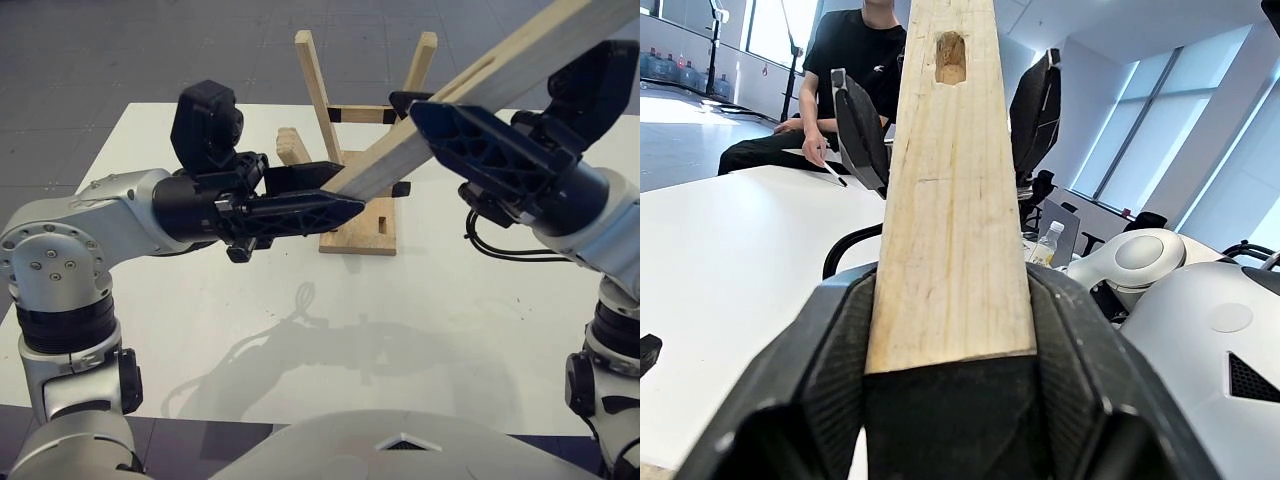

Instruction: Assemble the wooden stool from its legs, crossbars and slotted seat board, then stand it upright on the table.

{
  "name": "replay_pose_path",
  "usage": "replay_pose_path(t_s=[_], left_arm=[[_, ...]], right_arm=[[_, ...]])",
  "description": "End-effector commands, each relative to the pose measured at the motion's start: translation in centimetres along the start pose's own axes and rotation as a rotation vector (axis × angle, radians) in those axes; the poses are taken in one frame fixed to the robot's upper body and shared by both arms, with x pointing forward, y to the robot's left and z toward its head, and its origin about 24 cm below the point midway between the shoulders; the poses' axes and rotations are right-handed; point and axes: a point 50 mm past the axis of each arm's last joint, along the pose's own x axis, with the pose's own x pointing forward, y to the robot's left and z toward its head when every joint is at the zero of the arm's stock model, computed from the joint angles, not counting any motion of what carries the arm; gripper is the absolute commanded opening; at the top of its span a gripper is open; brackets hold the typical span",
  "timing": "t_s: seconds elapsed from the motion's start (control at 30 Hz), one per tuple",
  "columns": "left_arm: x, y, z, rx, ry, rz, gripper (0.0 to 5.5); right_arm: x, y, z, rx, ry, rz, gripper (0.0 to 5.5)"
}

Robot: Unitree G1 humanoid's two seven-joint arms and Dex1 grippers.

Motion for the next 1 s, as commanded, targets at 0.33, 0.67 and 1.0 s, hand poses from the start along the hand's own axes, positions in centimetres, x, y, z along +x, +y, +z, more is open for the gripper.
replay_pose_path(t_s=[0.33,0.67,1.0], left_arm=[[0.0,0.1,0.3,0.021,-0.01,-0.001,2.05],[-0.9,-0.1,-0.3,0.027,0.024,0.013,3.61],[-3.9,1.4,-3.0,0.067,0.085,0.262,3.69]], right_arm=[[-0.4,0.1,-0.2,-0.034,0.075,-0.01,2.08],[-0.9,-0.5,-0.2,-0.045,0.079,-0.055,2.04],[-7.8,-5.8,-4.9,-0.303,0.502,-0.452,2.03]])
